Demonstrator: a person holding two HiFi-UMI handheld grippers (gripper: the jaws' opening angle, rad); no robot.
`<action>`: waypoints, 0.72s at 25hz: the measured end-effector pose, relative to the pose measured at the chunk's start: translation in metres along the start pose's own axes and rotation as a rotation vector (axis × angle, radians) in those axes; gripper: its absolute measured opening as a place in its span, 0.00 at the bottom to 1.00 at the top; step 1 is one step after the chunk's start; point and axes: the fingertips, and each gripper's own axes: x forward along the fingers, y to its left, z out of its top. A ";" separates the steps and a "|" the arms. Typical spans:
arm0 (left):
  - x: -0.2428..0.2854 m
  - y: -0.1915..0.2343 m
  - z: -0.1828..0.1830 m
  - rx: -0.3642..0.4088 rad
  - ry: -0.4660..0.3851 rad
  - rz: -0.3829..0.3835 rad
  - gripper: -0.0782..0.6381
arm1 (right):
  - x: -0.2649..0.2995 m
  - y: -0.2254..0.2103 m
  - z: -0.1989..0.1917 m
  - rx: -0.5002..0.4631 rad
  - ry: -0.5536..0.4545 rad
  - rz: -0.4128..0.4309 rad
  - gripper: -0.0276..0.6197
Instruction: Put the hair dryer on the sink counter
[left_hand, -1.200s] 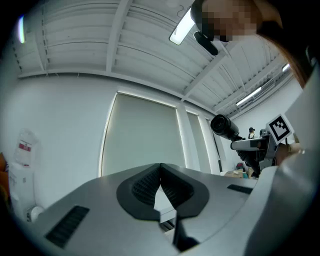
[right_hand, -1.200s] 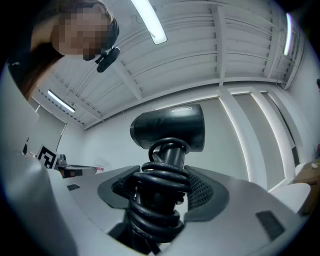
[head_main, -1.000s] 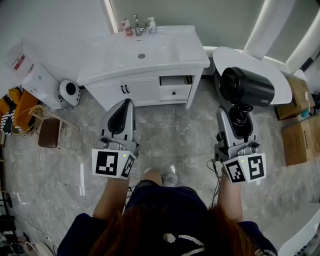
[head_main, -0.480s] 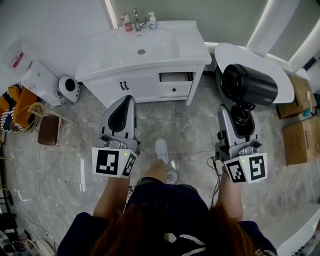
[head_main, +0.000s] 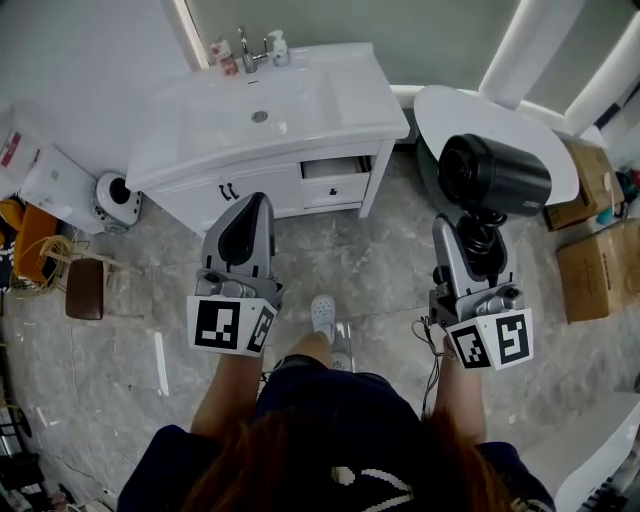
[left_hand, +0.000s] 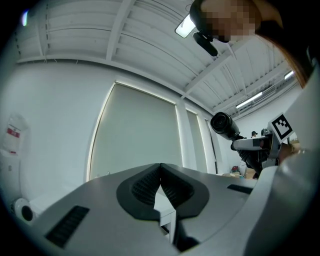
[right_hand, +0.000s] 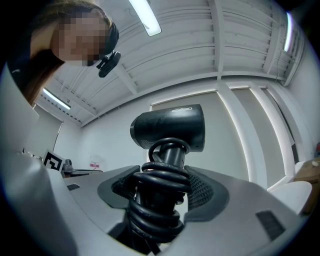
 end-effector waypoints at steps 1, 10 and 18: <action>0.012 0.005 -0.002 -0.003 -0.002 -0.003 0.13 | 0.011 -0.005 -0.001 -0.004 -0.002 -0.003 0.49; 0.123 0.074 -0.005 0.000 -0.021 -0.024 0.13 | 0.135 -0.034 -0.003 -0.017 -0.029 -0.006 0.49; 0.186 0.117 -0.020 -0.008 -0.017 -0.031 0.13 | 0.203 -0.054 -0.018 -0.009 -0.031 -0.021 0.49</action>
